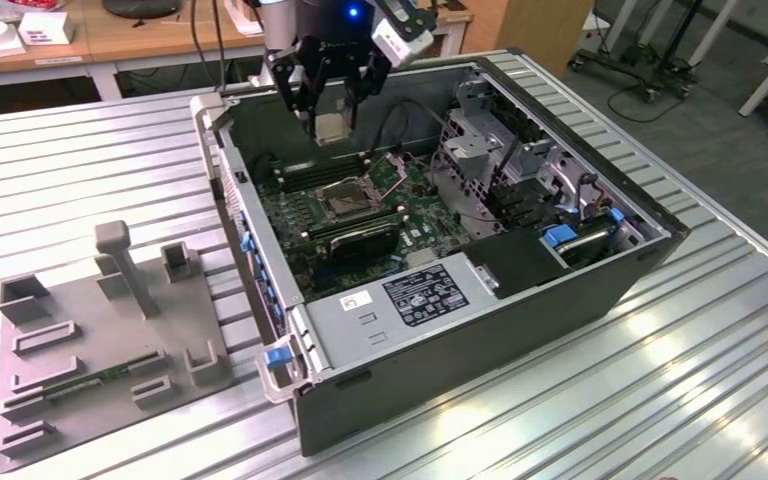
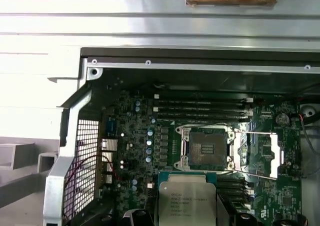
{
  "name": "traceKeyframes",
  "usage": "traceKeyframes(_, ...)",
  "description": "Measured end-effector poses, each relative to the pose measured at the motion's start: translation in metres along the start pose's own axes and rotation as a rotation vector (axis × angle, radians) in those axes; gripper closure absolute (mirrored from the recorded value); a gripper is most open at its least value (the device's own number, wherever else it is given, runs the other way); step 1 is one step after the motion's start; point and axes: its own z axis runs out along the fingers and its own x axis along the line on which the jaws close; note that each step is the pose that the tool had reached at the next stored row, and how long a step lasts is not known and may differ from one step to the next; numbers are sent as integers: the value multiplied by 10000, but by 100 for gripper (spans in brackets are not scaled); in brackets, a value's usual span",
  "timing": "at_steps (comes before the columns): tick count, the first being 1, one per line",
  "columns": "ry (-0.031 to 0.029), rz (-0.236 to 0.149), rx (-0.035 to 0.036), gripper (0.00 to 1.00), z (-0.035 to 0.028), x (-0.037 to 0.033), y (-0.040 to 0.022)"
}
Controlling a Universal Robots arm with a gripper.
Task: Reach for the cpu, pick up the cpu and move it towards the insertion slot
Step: 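Pick up the cpu and move it towards the insertion slot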
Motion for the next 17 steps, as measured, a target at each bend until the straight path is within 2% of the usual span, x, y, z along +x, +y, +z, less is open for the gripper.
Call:
traceKeyframes(4,1,0,-8,46,30,-25,18)
traceKeyframes(9,0,0,-9,46,59,-122,49)
traceKeyframes(13,1,1,-7,46,78,-158,106)
traceKeyframes(17,0,1,-8,46,105,-166,161)
